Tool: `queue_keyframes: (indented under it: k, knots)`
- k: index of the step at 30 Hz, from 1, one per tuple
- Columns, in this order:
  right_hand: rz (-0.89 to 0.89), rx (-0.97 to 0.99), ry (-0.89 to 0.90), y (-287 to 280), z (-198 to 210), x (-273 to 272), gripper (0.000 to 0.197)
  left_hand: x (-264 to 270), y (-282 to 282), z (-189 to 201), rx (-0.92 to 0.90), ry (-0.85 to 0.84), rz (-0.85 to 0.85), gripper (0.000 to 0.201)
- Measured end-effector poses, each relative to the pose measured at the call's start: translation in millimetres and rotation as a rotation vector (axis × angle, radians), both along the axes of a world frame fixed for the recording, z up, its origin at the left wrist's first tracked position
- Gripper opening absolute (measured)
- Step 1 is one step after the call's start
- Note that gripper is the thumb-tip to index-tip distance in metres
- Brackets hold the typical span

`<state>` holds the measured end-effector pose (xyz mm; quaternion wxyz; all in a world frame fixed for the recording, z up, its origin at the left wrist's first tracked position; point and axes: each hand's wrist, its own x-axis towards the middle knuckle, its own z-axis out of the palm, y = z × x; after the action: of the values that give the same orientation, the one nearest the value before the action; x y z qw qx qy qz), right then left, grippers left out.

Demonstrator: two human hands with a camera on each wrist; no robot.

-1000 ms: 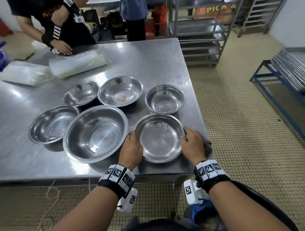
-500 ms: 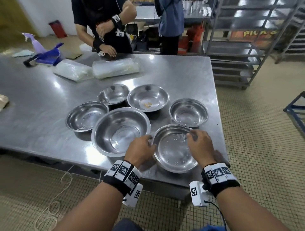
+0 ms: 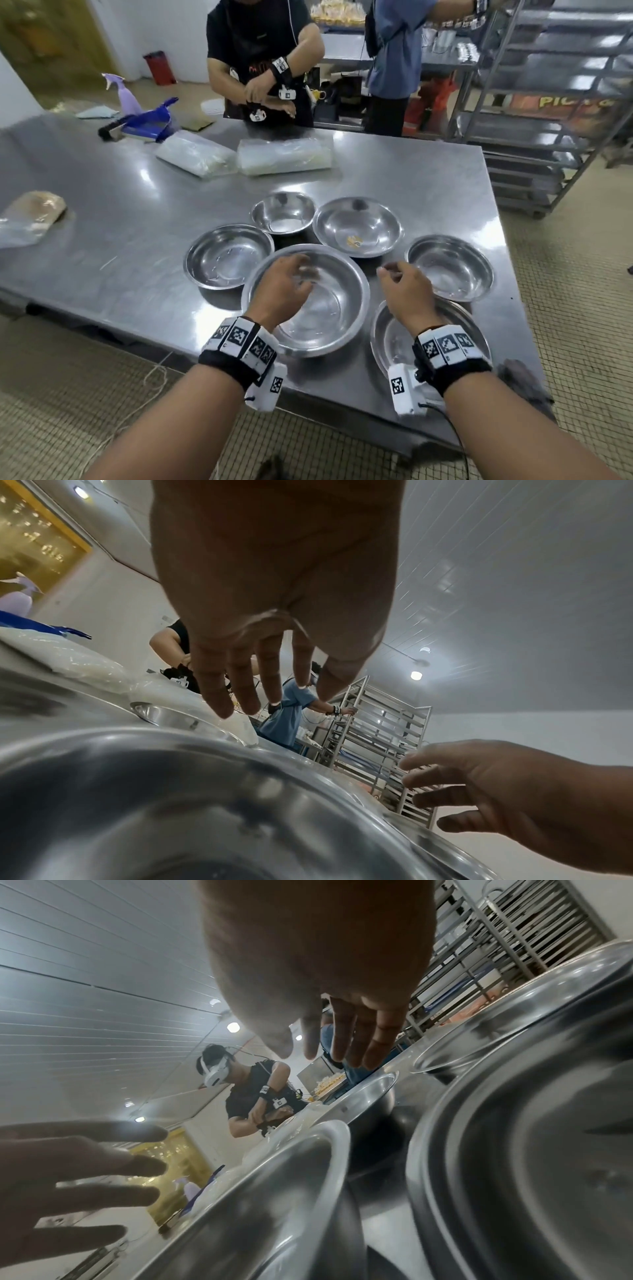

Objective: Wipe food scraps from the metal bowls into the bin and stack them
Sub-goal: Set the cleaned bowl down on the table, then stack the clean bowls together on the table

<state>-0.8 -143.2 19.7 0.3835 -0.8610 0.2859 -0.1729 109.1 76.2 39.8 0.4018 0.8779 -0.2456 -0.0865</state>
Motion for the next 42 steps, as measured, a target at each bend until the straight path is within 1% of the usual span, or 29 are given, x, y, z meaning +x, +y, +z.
queue_keyframes:
  k: [4,8,12,15,18,22,24,27,29,30,31,32,34,35,37,38,39,40,42]
  knots:
    - [-0.059,0.005,0.041,4,4,42,0.023,53,5,8,0.038,0.017,-0.061,0.047]
    - [-0.139,0.019,0.108,-3,5,75,0.025,112,-3,4,0.100,0.017,-0.119,0.046]
    - [-0.223,0.015,0.203,-19,8,90,0.024,156,-20,0,0.230,0.055,-0.234,0.043]
    - [-0.245,0.017,0.283,-35,10,96,0.031,182,-37,-4,0.289,0.080,-0.256,0.042]
    - [-0.262,0.037,0.311,-60,12,104,0.032,203,-60,-7,0.338,0.100,-0.292,0.046]
    - [-0.212,0.015,0.377,-99,14,121,0.044,223,-93,-10,0.417,0.109,-0.309,0.054]
    - [-0.172,-0.009,0.415,-116,12,133,0.049,228,-108,-12,0.451,0.147,-0.300,0.058]
    - [-0.130,-0.002,0.486,-137,4,154,0.057,237,-126,-22,0.455,0.229,-0.258,0.059]
    - [-0.088,-0.005,0.540,-147,-3,167,0.055,240,-136,-29,0.473,0.226,-0.240,0.048]
    - [-0.063,-0.021,0.562,-151,-7,174,0.047,242,-139,-33,0.490,0.230,-0.216,0.037]
    - [-0.041,-0.033,0.585,-154,-10,179,0.037,243,-142,-36,0.492,0.247,-0.183,0.025]
    - [-0.022,-0.040,0.595,-156,-13,184,0.030,243,-144,-38,0.484,0.257,-0.161,0.020]
    - [-0.025,-0.046,0.611,-159,-19,191,0.026,241,-147,-41,0.453,0.255,-0.134,0.027]
    - [-0.036,-0.048,0.611,-159,-18,193,0.022,241,-146,-43,0.435,0.255,-0.115,0.026]
    - [-0.063,-0.060,0.590,-160,-15,193,0.014,242,-145,-45,0.384,0.284,-0.086,0.015]
    - [-0.071,-0.065,0.563,-160,-11,192,0.012,242,-144,-44,0.339,0.293,-0.072,0.014]
    - [-0.080,-0.061,0.533,-160,-5,190,0.011,243,-144,-43,0.293,0.290,-0.059,0.019]
    - [-0.091,-0.051,0.483,-160,1,189,0.013,244,-143,-39,0.251,0.283,-0.049,0.024]
    - [-0.125,-0.014,0.393,-156,16,186,0.031,245,-141,-27,0.154,0.270,-0.040,0.035]
